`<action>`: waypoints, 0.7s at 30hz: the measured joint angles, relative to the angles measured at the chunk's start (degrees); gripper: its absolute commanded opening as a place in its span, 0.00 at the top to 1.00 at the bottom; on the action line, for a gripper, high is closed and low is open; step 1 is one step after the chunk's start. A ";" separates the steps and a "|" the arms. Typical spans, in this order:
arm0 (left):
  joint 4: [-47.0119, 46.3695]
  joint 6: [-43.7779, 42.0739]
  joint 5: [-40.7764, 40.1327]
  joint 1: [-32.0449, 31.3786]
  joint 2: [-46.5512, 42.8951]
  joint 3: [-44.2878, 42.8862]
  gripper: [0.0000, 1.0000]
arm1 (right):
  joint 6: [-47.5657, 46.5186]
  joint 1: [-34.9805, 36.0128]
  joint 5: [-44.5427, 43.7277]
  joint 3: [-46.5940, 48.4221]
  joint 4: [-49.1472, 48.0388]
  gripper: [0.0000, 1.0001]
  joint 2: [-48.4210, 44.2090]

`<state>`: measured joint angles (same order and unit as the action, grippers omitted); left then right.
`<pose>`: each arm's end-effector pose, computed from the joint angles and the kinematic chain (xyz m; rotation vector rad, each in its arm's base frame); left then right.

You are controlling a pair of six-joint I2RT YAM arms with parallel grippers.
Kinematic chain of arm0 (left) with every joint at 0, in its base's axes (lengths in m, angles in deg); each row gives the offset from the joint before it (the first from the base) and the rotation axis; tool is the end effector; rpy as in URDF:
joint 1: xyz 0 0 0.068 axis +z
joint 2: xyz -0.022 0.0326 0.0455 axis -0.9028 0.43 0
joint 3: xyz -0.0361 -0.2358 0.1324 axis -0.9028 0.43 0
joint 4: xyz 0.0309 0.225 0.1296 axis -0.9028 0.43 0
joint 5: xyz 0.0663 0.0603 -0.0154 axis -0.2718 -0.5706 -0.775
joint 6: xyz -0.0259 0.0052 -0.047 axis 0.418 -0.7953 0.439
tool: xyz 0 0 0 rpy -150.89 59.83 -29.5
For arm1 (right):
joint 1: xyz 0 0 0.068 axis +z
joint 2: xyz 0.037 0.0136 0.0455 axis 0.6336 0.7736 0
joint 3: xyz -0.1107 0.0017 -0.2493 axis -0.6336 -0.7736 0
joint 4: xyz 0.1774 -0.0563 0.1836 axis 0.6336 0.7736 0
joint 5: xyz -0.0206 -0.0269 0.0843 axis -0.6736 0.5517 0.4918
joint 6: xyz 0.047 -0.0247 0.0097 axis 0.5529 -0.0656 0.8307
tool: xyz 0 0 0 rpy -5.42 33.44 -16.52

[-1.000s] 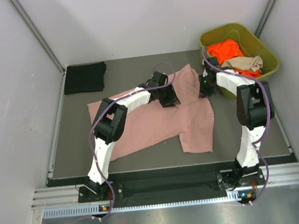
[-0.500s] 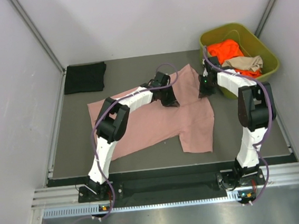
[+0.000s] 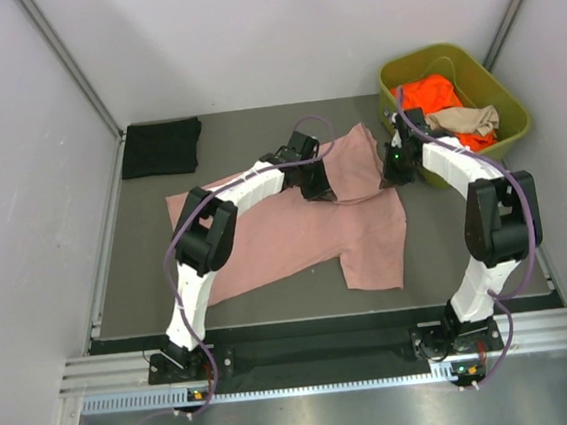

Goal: Fold and stack the t-shirts
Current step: Fold the tshirt

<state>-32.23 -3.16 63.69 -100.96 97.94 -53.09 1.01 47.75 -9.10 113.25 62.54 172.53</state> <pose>0.3912 -0.3022 0.1758 -0.0100 2.6781 -0.9117 0.3674 0.0598 0.2213 0.2386 2.6597 0.3609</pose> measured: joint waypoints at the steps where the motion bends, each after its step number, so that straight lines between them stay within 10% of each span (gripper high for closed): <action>1: 0.00 -0.09 0.07 0.00 -0.52 0.33 1.00 | 0.04 0.00 0.13 -0.24 0.13 1.00 0.00; 21: -0.11 -0.52 2.58 0.72 -3.56 7.21 0.96 | 1.33 0.17 0.20 -6.05 -0.28 0.97 -1.38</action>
<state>-32.34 -3.68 66.27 -100.24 94.37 -45.88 2.34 47.92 -8.90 107.20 62.25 171.15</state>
